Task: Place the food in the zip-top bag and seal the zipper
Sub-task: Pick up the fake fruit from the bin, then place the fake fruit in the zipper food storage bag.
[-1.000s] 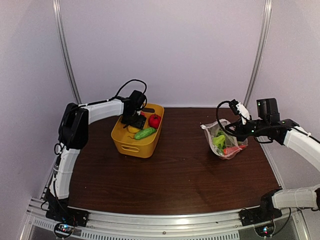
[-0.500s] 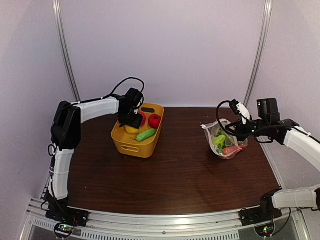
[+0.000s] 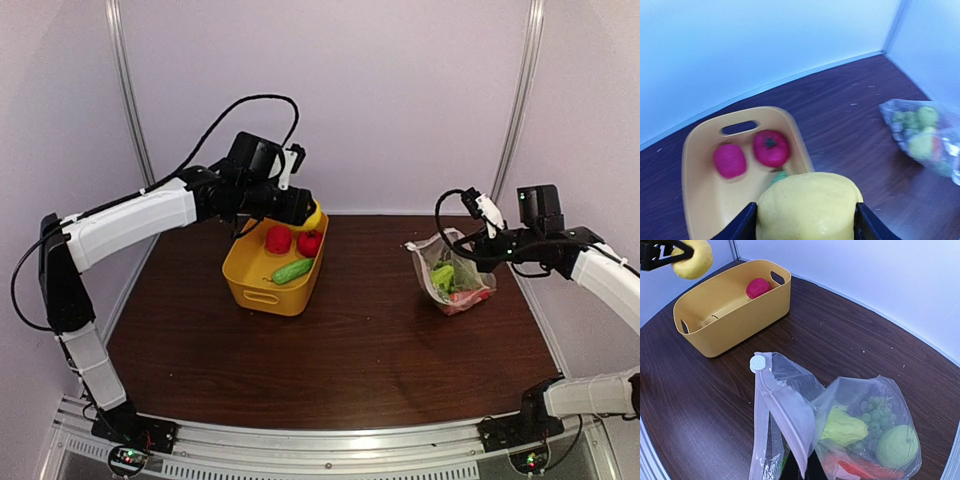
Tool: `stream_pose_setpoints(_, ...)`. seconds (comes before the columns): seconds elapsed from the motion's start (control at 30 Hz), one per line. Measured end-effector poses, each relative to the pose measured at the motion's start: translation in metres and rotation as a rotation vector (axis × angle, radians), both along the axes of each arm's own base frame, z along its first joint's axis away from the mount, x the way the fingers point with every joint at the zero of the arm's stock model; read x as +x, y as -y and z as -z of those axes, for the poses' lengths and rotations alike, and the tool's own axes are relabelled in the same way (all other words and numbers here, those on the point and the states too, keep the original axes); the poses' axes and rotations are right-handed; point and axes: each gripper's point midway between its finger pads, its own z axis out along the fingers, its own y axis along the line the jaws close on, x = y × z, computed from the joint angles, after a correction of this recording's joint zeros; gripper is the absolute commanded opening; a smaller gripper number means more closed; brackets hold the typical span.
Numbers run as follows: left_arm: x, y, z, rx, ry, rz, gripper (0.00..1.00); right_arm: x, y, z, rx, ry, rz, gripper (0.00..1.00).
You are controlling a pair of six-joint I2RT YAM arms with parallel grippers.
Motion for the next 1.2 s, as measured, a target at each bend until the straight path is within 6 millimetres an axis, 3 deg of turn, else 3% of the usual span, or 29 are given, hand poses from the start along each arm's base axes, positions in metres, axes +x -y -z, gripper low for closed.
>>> stream_pose_setpoints(0.17,-0.077,0.099,-0.019,-0.206,0.047,0.343,0.55,0.012,-0.001,-0.035,-0.012,0.015,0.004,0.0)
stream_pose_setpoints(0.33,-0.139,0.158,-0.024,-0.38,0.045,0.582,0.53,0.021,-0.002,-0.061,-0.015,0.019,0.007,0.0)
stream_pose_setpoints(0.4,-0.15,0.173,-0.031,-0.45,0.046,0.628,0.52,0.023,-0.004,-0.064,-0.011,0.004,0.002,0.0)
stream_pose_setpoints(0.53,-0.152,0.193,-0.04,-0.593,0.031,0.655,0.51,0.024,-0.012,-0.061,0.014,-0.046,-0.017,0.0)
stream_pose_setpoints(0.87,-0.132,0.23,-0.009,-0.734,-0.061,0.626,0.5,0.021,-0.029,-0.056,0.118,-0.155,-0.047,0.0)
stream_pose_setpoints(1.2,-0.115,0.263,-0.025,-0.827,-0.074,0.619,0.49,0.015,-0.033,-0.066,0.181,-0.163,-0.065,0.0)
